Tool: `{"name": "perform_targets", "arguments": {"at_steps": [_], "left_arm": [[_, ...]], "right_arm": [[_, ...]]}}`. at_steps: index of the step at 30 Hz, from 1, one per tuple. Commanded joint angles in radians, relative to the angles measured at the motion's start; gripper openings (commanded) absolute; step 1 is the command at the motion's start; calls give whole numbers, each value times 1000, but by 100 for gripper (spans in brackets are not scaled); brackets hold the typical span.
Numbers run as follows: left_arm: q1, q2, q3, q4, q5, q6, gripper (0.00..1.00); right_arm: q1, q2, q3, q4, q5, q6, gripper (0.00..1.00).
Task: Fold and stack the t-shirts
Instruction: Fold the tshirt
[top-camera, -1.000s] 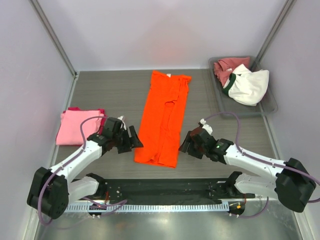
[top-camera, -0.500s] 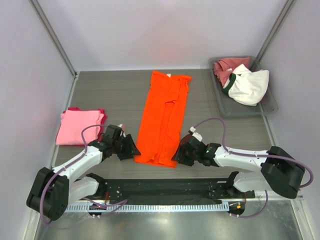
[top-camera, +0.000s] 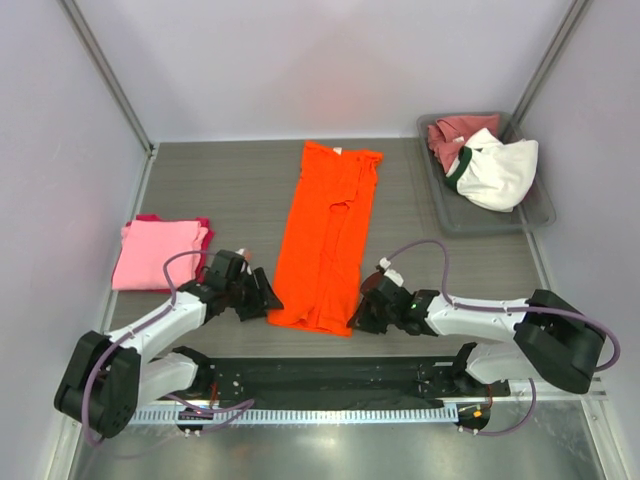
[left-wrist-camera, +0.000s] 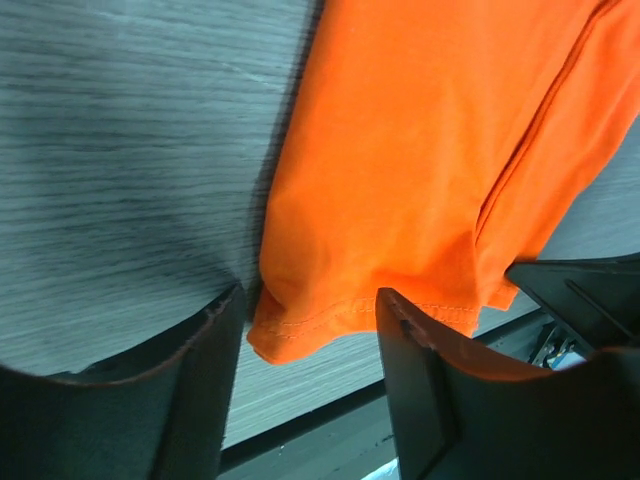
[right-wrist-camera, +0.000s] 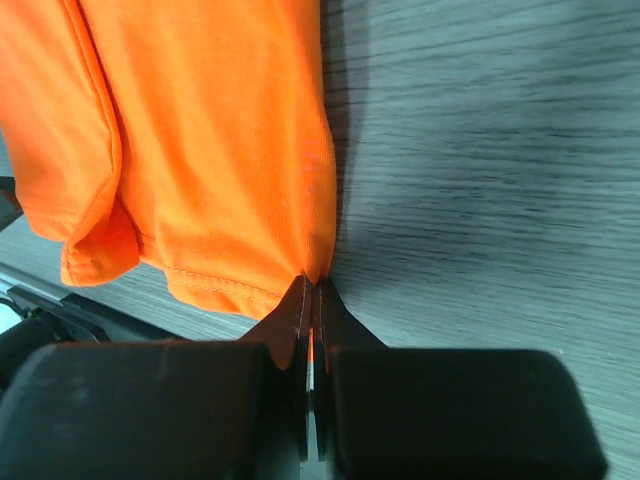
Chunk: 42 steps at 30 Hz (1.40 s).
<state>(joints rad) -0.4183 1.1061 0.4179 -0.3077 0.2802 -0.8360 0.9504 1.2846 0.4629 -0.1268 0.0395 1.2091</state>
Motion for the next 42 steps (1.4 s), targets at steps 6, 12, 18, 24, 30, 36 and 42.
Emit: {"name": "perform_targets", "arguments": {"at_steps": [6,12,18,24,30,36,42], "left_arm": [[6,-12,-27,25,34,-6,59],[4,15,-36,53,34,-6,49],[4,21,-41,45,57,-9,44],[-14,-9,-63,15,17,-29,56],[-36,-31,-77,16,25,-54,34],[-54,-46,-64,18,54,-64,0],[-54,-72,-25,18,132,-87,0]], "right_arm": [[7,-50,-44,-17,29,0,1],[7,-68,-47,-22,43,-2,1],[5,-68,-40,-30,39,-6,1],[7,-84,-40,-60,53,-11,1],[7,-87,-35,-73,62,-20,1],[7,-97,-23,-77,50,-28,1],[7,-180,-3,-132,66,-42,1]]}}
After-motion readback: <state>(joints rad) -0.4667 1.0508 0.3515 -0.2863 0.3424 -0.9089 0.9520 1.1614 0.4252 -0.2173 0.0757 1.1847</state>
